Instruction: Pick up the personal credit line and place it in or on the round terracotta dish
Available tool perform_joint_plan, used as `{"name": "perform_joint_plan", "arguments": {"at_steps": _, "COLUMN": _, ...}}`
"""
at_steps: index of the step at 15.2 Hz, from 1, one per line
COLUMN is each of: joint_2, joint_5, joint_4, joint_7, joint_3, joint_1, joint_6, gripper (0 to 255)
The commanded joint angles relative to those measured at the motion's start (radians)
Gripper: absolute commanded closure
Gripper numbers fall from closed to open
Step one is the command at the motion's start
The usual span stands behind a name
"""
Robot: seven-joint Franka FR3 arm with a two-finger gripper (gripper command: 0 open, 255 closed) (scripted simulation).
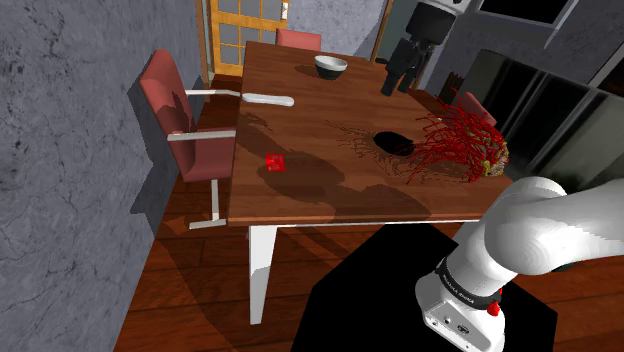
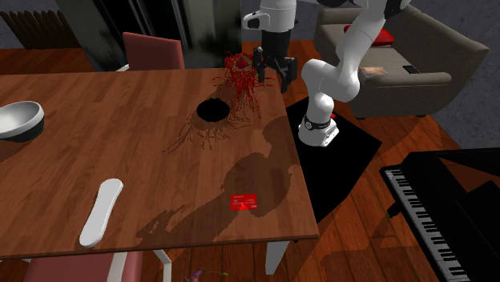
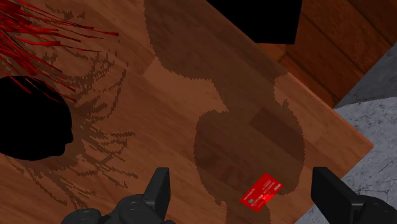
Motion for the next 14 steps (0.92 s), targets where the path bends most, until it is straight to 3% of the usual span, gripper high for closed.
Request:
{"name": "perform_joint_plan", "arguments": {"at_steps": 1, "joint_2": 0.000, "joint_5": 0.000, "joint_4": 0.000, "joint_7": 0.000, "joint_3": 0.000, "joint_1": 0.000, "joint_6": 0.000, "gripper": 0}}
{"name": "perform_joint_plan", "arguments": {"at_steps": 14, "joint_2": 0.590, "joint_5": 0.113, "joint_4": 0.284, "joint_7": 0.396, "joint_3": 0.134, "joint_1": -0.008, "joint_6": 0.023, "gripper": 0}}
